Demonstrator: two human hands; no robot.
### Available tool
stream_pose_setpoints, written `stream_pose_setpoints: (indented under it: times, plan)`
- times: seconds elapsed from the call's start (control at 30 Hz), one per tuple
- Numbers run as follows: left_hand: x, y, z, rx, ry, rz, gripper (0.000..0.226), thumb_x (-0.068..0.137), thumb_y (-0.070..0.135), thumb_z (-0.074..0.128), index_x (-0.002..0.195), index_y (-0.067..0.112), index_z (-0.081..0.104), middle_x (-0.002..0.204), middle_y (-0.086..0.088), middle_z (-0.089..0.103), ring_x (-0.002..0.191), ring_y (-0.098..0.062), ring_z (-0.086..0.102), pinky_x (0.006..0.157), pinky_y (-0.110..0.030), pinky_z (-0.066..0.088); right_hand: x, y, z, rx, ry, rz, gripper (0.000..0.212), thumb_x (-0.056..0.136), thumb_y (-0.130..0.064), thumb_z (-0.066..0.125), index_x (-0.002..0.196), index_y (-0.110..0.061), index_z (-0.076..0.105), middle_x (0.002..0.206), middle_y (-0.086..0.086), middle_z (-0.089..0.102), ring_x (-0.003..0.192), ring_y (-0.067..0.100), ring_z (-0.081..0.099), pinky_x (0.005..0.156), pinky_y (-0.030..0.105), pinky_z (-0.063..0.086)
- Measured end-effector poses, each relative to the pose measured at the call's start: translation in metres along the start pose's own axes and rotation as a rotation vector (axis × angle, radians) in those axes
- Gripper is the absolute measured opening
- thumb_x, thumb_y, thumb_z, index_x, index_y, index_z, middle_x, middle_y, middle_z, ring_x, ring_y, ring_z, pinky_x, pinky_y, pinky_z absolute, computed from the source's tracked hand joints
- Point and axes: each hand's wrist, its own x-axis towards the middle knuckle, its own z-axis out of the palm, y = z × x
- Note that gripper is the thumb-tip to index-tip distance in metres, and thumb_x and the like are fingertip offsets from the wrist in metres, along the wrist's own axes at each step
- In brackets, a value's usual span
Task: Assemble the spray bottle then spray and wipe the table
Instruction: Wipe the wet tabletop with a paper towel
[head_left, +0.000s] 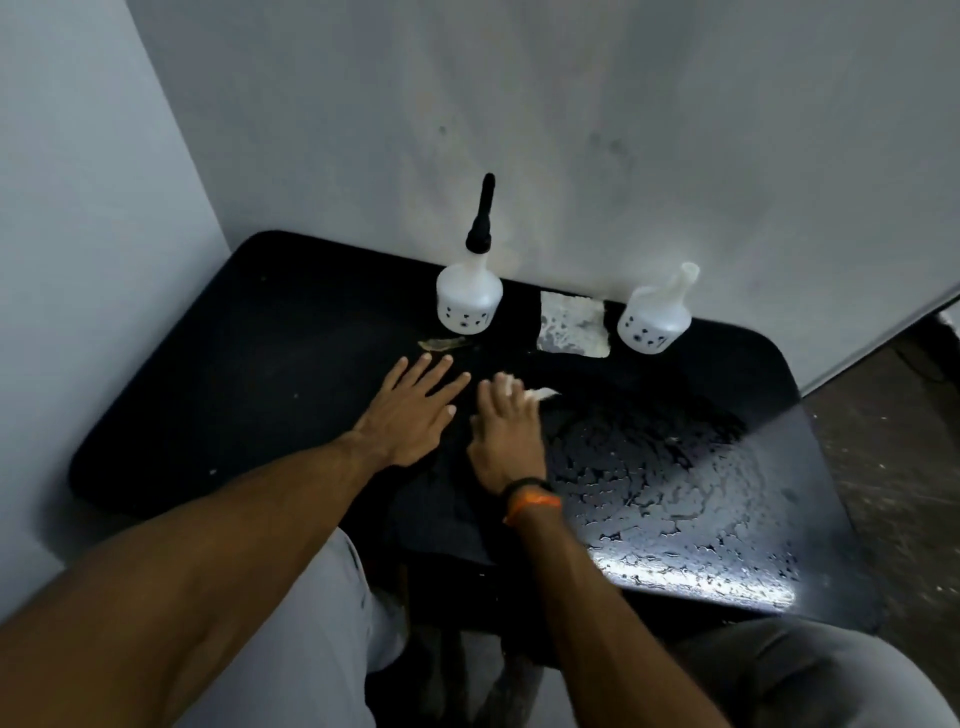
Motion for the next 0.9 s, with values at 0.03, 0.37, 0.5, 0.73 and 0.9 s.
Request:
stream_pose_setpoints:
  times: [0.03, 0.37, 0.5, 0.73, 0.9]
  plan:
    - [-0.001, -0.002, 0.002, 0.001, 0.02, 0.008, 0.055, 0.106, 0.038, 0.027, 0.16, 0.033, 0.015, 0.169, -0.002, 0.012, 0.156, -0.024, 0.009, 0.127, -0.046, 0.004, -0.015, -0.012, 0.007, 0.031, -0.002, -0.049, 0.058, 0.103, -0.022, 0.032, 0.158, -0.008, 0.022, 0.167, 0.017, 0.013, 0.155, 0.034, 0.007, 0.126, 0.048, 0.004]
    - [0.003, -0.004, 0.013, -0.041, 0.155, -0.004, 0.053, 0.104, 0.033, 0.029, 0.156, 0.032, 0.029, 0.165, 0.0, 0.028, 0.153, -0.023, 0.023, 0.125, -0.046, 0.014, -0.038, 0.038, -0.003, -0.048, 0.024, 0.081, 0.056, 0.107, -0.034, 0.033, 0.158, -0.01, 0.027, 0.167, 0.013, 0.018, 0.155, 0.031, 0.012, 0.126, 0.049, 0.007]
    - [0.004, -0.004, 0.013, -0.056, 0.149, -0.002, 0.052, 0.104, 0.029, 0.033, 0.156, 0.032, 0.03, 0.165, 0.0, 0.028, 0.153, -0.022, 0.022, 0.125, -0.045, 0.012, -0.017, 0.004, -0.005, -0.063, 0.004, 0.054, 0.058, 0.107, -0.033, 0.028, 0.157, -0.005, 0.02, 0.167, 0.019, 0.011, 0.154, 0.037, 0.008, 0.125, 0.049, 0.005]
    - [0.004, 0.001, 0.004, -0.108, 0.087, -0.041, 0.053, 0.105, 0.027, 0.033, 0.158, 0.033, 0.026, 0.167, 0.002, 0.021, 0.155, -0.021, 0.015, 0.126, -0.044, 0.005, -0.149, 0.002, 0.019, 0.043, 0.029, -0.226, 0.054, 0.103, -0.035, 0.035, 0.152, -0.014, 0.041, 0.163, 0.009, 0.033, 0.152, 0.029, 0.027, 0.123, 0.053, 0.019]
    - [0.003, 0.026, -0.001, -0.161, 0.025, -0.176, 0.054, 0.107, 0.03, 0.026, 0.16, 0.028, 0.018, 0.169, 0.001, 0.014, 0.156, -0.026, 0.008, 0.126, -0.051, 0.001, -0.145, 0.109, -0.014, -0.04, 0.041, 0.428, 0.061, 0.107, -0.043, 0.022, 0.16, -0.013, 0.018, 0.169, 0.014, 0.008, 0.156, 0.032, 0.006, 0.125, 0.052, 0.008]
